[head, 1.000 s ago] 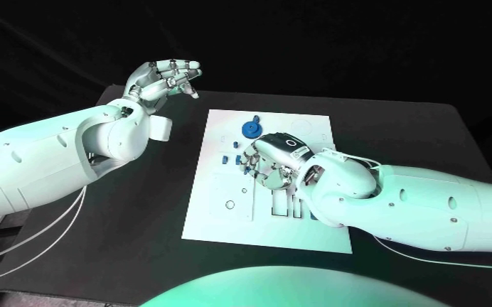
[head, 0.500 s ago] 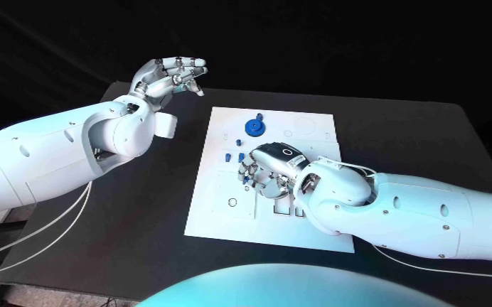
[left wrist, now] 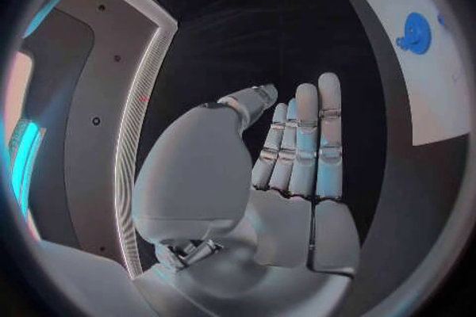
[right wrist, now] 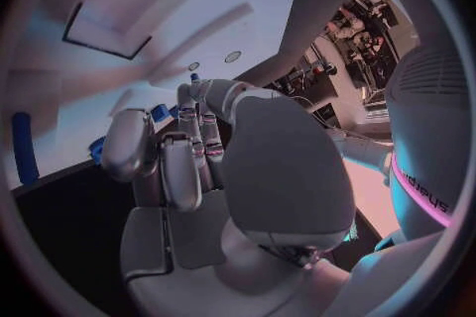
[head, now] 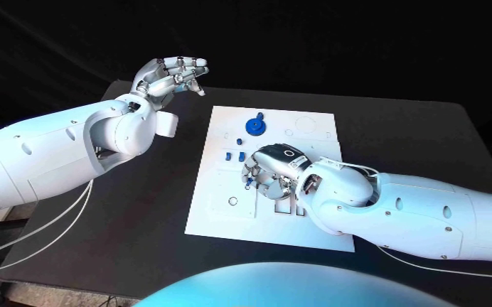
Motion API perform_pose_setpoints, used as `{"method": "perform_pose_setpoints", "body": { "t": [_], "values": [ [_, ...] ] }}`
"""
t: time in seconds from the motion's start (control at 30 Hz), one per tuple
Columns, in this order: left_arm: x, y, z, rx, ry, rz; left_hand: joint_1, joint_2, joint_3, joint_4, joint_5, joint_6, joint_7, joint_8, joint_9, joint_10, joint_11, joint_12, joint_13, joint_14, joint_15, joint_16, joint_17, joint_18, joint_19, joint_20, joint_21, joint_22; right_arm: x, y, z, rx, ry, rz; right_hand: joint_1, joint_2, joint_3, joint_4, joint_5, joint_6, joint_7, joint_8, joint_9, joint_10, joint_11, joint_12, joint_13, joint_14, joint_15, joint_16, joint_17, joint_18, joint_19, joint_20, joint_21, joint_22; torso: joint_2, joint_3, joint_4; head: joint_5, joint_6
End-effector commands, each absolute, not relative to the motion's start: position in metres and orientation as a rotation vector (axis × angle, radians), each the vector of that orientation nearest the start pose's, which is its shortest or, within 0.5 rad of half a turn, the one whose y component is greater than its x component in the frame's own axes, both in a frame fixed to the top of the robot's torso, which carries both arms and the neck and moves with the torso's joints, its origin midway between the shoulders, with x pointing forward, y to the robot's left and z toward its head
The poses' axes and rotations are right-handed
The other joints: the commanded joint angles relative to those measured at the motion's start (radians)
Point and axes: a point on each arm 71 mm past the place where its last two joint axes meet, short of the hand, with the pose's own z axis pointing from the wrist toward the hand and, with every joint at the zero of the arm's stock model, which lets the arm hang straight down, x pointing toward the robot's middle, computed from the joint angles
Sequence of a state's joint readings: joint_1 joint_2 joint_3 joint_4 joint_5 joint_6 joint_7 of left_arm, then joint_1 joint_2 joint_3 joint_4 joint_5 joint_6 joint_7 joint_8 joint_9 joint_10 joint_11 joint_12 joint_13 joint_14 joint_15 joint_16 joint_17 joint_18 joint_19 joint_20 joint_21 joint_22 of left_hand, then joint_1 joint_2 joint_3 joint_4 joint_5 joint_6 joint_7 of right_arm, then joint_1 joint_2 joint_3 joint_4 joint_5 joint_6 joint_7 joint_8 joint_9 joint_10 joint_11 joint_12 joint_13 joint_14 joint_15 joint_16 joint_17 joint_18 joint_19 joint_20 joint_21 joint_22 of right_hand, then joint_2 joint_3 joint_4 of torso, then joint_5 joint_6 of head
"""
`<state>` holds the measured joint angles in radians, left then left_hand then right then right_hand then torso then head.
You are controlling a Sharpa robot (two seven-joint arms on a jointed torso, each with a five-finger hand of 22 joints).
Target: Assemble the parts on the task board
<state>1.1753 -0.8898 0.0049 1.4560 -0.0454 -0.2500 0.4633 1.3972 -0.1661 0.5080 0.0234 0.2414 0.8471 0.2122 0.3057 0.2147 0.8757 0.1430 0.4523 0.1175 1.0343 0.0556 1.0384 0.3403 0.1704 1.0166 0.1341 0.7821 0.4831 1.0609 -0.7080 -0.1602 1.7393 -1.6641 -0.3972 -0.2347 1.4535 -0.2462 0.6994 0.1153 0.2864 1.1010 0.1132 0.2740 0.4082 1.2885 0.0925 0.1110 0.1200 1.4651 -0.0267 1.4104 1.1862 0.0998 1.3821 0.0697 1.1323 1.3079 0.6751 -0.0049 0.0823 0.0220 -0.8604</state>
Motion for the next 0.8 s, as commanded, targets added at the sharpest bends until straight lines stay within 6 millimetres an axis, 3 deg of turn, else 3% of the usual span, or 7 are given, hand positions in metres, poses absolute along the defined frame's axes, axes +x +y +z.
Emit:
{"method": "perform_pose_setpoints", "body": {
  "t": [0.03, 0.4, 0.8],
  "values": [
    [0.5013, 0.2508, -0.1718, -1.055, 1.315, -1.557, -0.001, -0.001, 0.001, -0.006, 0.006, -0.006, -0.002, 0.007, 0.000, -0.007, 0.002, 0.003, -0.002, -0.006, 0.002, 0.006, -0.001, 0.013, -0.005, 0.004, 0.004, 0.001, 0.3747, -0.0796, -0.2523, -0.419, 1.720, 0.838, -0.004, 0.005, 0.003, -0.001, 0.002, 0.002, 0.004, 0.002, 0.002, 0.053, -0.048, 0.002, 0.002, 0.033, -0.006, 0.005, 0.001, -0.007, -0.001, 0.000, -0.002, 0.075, 0.001, 0.0001, -0.0006, -0.001, -0.002],
    [0.5013, 0.2503, -0.1719, -1.055, 1.318, -1.558, -0.001, -0.001, 0.001, -0.006, 0.006, -0.006, -0.002, 0.007, 0.000, -0.007, 0.002, 0.003, -0.002, -0.006, 0.002, 0.006, -0.001, 0.013, -0.005, 0.004, 0.004, 0.001, 0.3753, -0.0784, -0.2537, -0.426, 1.732, 0.830, -0.004, 0.005, 0.003, -0.002, 0.002, 0.002, 0.004, 0.002, 0.002, 0.053, -0.048, 0.002, 0.002, 0.034, -0.006, 0.005, 0.002, -0.007, 0.000, 0.000, 0.000, 0.076, 0.000, -0.0003, 0.0011, 0.001, -0.004],
    [0.5015, 0.2517, -0.1724, -1.058, 1.321, -1.551, -0.003, 0.002, 0.001, -0.006, 0.005, -0.005, -0.002, 0.012, 0.002, -0.012, 0.002, 0.006, -0.002, -0.008, 0.003, 0.007, -0.001, 0.013, -0.007, 0.005, 0.006, 0.002, 0.3770, -0.0782, -0.2564, -0.429, 1.756, 0.815, -0.006, 0.005, 0.003, -0.003, 0.002, 0.002, 0.004, 0.002, 0.003, 0.054, -0.048, 0.001, 0.002, 0.034, -0.005, 0.005, 0.001, -0.008, 0.000, 0.000, 0.001, 0.076, 0.000, -0.0009, -0.0010, 0.002, -0.010]
  ]
}}
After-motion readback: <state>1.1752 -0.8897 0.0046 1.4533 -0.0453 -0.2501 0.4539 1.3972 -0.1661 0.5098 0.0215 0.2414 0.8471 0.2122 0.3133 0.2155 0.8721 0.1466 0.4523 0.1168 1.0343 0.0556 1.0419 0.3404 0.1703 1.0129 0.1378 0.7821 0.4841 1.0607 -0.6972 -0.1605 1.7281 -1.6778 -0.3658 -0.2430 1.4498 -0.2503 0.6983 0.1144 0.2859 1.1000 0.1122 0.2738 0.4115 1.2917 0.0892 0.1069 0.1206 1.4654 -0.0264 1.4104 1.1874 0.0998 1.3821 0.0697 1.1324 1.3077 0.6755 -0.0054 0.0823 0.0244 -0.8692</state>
